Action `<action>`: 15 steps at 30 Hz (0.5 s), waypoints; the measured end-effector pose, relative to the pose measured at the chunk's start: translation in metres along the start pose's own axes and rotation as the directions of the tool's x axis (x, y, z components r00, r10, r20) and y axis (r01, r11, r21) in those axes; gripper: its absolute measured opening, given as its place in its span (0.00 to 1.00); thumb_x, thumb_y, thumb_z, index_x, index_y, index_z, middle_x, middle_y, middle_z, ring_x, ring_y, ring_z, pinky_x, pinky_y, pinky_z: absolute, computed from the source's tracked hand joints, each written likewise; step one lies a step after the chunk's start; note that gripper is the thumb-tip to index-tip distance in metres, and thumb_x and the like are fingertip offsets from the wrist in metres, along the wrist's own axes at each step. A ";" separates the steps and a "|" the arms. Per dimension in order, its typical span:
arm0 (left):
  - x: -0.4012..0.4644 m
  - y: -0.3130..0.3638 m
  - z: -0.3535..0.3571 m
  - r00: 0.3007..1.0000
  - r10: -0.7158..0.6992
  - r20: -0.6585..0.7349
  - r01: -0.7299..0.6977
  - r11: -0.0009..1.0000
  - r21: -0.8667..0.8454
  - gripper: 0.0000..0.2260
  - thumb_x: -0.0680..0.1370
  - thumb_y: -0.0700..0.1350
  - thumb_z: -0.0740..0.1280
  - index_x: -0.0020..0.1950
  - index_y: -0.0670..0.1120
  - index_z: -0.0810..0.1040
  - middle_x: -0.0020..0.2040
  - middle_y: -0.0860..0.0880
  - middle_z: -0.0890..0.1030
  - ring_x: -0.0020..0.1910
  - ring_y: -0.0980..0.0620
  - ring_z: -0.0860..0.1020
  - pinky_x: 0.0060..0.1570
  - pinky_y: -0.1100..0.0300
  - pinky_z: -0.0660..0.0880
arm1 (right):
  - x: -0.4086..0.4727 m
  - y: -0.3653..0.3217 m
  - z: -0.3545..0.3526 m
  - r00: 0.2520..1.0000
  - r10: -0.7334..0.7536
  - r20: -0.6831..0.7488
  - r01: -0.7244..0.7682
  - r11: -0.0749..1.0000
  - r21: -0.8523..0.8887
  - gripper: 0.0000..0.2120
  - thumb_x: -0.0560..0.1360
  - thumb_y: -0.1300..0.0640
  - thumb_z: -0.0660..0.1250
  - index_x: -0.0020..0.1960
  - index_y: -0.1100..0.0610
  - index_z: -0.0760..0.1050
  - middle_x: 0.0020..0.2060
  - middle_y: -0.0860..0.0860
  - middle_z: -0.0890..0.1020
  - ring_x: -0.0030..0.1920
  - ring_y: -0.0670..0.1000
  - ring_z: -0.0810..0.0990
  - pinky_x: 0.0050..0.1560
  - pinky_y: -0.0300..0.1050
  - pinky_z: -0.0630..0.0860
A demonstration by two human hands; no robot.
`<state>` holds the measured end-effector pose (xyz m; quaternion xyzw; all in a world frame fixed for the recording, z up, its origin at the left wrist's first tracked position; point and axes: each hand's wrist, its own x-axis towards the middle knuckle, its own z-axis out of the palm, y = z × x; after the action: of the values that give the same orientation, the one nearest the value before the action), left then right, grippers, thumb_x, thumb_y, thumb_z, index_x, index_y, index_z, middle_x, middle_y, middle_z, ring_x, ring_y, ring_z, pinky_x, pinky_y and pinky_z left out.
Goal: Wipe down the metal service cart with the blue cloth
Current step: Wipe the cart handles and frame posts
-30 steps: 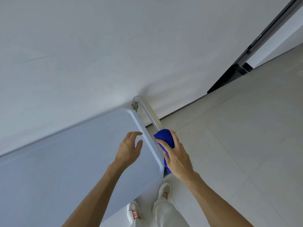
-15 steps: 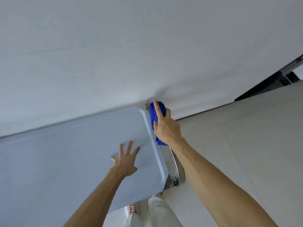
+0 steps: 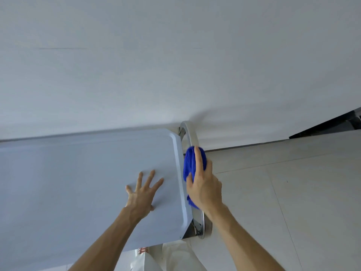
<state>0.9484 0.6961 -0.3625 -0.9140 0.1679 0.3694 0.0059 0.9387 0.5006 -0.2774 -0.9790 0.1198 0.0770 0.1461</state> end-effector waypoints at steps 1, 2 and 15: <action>0.001 0.000 0.001 1.000 -0.003 -0.003 0.003 1.000 -0.004 0.48 0.75 0.50 0.74 0.80 0.60 0.40 0.80 0.50 0.33 0.79 0.37 0.37 0.68 0.27 0.60 | 0.020 -0.006 -0.003 1.000 0.001 0.004 -0.001 1.000 0.006 0.39 0.77 0.53 0.64 0.81 0.47 0.45 0.65 0.58 0.70 0.36 0.59 0.80 0.32 0.48 0.73; 0.001 0.000 0.002 1.000 -0.004 -0.002 0.004 1.000 -0.007 0.48 0.75 0.49 0.74 0.80 0.60 0.39 0.80 0.50 0.33 0.79 0.38 0.37 0.68 0.27 0.60 | 0.042 -0.012 -0.006 1.000 0.003 0.007 -0.003 1.000 0.006 0.38 0.78 0.53 0.63 0.81 0.47 0.45 0.64 0.58 0.70 0.37 0.61 0.80 0.33 0.49 0.73; -0.002 -0.001 -0.001 1.000 -0.004 0.017 0.005 0.998 -0.065 0.47 0.75 0.48 0.74 0.80 0.61 0.41 0.80 0.52 0.32 0.78 0.39 0.35 0.68 0.26 0.56 | 0.039 -0.011 -0.001 0.987 -0.140 -0.081 0.135 0.989 -0.069 0.36 0.77 0.50 0.64 0.79 0.42 0.52 0.74 0.59 0.61 0.45 0.60 0.80 0.38 0.51 0.79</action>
<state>0.9481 0.6975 -0.3607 -0.9109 0.1539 0.3822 -0.0216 0.9791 0.5025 -0.2805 -0.9914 0.0557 0.0287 0.1150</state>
